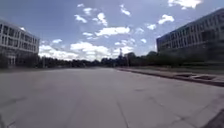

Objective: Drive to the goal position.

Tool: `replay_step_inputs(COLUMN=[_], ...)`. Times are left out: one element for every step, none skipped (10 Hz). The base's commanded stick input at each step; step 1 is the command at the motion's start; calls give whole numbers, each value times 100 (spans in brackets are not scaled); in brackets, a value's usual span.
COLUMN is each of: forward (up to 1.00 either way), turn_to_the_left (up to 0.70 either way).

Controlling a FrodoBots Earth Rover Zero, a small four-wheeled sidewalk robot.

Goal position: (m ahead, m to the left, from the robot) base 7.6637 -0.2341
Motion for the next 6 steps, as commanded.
replay_step_inputs(forward=[70,70,70,70,70,70], turn_to_the_left=[4,0,0,7,34,35])
